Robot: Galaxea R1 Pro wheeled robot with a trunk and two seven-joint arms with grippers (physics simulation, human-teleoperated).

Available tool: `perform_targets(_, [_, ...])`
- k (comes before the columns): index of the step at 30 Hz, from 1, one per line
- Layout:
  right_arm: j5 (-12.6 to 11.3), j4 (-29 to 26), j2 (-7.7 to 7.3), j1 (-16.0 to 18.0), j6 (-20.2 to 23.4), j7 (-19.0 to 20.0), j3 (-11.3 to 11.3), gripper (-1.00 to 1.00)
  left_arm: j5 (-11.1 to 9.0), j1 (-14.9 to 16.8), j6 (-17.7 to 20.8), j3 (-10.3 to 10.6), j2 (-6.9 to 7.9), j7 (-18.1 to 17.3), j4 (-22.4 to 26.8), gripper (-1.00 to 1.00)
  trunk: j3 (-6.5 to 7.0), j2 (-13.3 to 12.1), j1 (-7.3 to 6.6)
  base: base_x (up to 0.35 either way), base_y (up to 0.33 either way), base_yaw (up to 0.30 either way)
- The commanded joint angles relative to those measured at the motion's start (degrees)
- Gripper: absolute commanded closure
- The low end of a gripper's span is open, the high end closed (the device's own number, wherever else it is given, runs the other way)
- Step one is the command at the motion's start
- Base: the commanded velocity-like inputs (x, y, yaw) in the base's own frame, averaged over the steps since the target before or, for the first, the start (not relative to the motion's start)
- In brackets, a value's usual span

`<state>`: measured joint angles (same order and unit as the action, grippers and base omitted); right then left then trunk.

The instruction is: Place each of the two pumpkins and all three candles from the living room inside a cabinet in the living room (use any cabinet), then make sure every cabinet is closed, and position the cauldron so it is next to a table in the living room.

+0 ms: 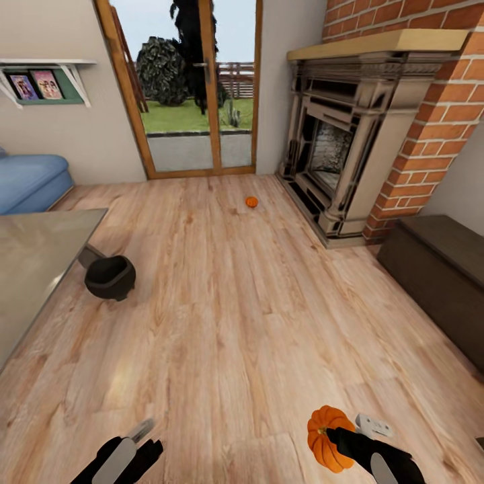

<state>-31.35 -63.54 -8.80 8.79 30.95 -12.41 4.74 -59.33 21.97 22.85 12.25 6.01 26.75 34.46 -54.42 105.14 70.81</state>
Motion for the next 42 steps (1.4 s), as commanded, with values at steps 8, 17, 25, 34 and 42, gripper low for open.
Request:
perform_targets(8, [-0.03, 0.0, -0.01, 0.0, -0.01, 0.01, 0.0, 1.0, 0.01, 0.0, 0.0, 0.03, 0.05, -0.03, 0.0, -1.0, 0.0, 0.0, 0.0, 0.0, 0.0, 0.286])
perform_targets(17, [-0.09, 0.0, -0.05, 0.0, -0.01, 0.07, 0.0, 1.0, 0.59, 0.0, 0.0, 0.05, 0.0, -0.04, 0.0, -1.0, 0.0, 0.0, 0.0, 0.16, -0.049, 0.243])
perform_targets(25, [-0.15, 2.0, -0.04, 0.0, -2.07, 0.19, -0.03, 1.0, 0.97, 0.0, 0.0, 0.06, 0.04, -0.04, 0.0, -1.0, 0.0, 0.0, 0.0, 0.314, -0.04, 0.015])
perform_targets(34, [-0.14, 5.85, -0.04, 0.0, -2.6, 0.27, -0.08, 1.0, 1.06, 0.0, 0.0, 0.06, 0.05, -0.04, 0.0, -1.0, 0.0, 0.0, 0.0, 0.322, -0.001, 0.0])
perform_targets(42, [-0.21, 5.81, 0.01, 0.0, -2.63, 0.19, -0.25, 1.0, 1.06, 0.0, -0.08, 0.06, 0.05, -0.04, 0.0, -1.0, 0.0, 0.0, 0.0, 0.326, 0.0, 0.0])
